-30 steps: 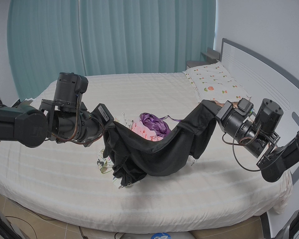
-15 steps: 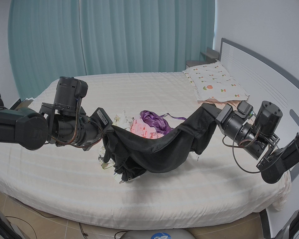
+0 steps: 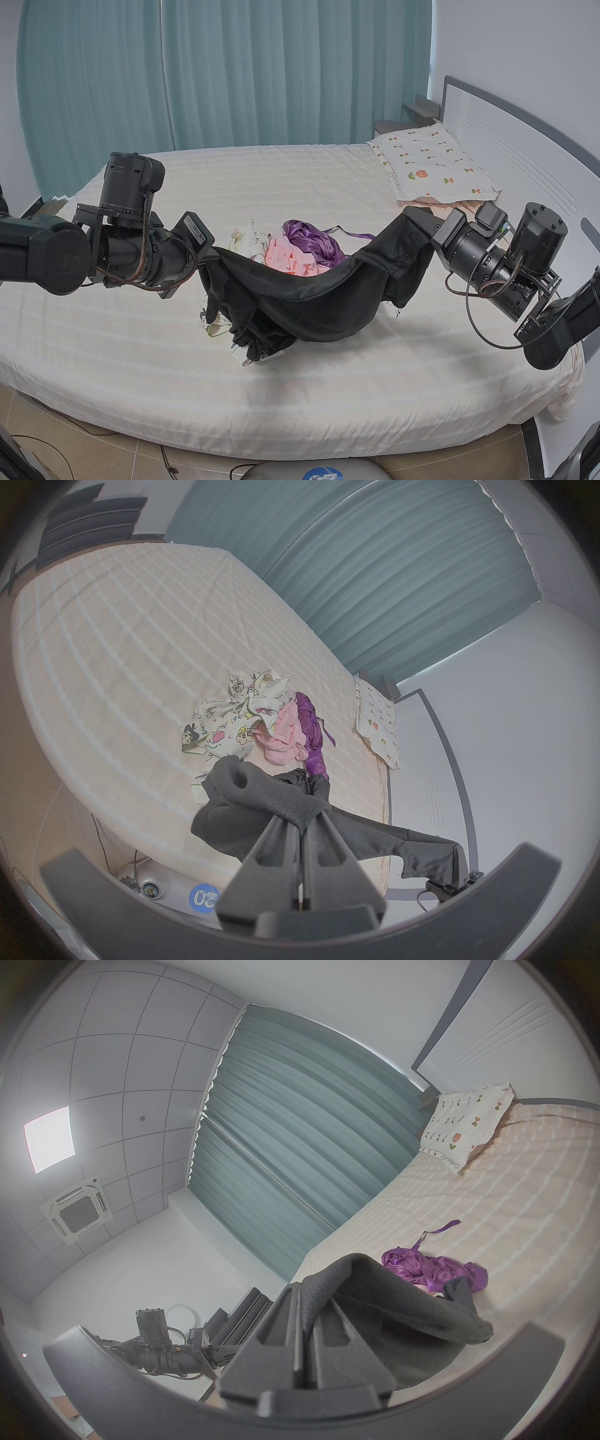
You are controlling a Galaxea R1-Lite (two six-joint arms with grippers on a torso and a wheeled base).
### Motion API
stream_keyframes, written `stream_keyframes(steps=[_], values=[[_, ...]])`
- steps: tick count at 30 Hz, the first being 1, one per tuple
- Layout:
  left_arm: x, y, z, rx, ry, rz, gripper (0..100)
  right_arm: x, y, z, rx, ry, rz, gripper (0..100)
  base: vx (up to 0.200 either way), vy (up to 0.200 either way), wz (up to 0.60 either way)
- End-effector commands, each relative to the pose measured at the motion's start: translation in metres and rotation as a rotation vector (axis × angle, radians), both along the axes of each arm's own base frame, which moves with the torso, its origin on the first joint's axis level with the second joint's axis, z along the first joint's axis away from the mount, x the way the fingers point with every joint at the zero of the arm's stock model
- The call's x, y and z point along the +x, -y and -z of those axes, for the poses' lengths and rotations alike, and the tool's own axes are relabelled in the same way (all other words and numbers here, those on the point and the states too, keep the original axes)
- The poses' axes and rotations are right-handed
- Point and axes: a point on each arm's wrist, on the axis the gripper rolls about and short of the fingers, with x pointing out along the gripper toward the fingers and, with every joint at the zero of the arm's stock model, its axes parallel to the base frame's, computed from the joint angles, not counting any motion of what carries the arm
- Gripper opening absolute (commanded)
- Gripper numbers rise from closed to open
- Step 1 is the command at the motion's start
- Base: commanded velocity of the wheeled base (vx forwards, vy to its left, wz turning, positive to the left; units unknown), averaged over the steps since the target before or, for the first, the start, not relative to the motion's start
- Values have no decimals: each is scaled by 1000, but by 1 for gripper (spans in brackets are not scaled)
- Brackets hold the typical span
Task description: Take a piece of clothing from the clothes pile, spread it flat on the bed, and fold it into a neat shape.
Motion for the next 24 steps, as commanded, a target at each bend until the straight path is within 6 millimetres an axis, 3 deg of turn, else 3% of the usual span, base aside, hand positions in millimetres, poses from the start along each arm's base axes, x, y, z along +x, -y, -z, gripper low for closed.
stream_keyframes(steps=[1,14,24], values=[[3,-7,1,-2,-5,-18,0,0,0,-2,2,7,-1,0,0,200,0],[0,-10,-3,-7,6,-25,0,-5,-12,-4,-17,33,-36,0,0,200,0],[-7,-18,-16,-20,42,-39,0,-2,-19,-19,7,81,-49,0,0,200,0]])
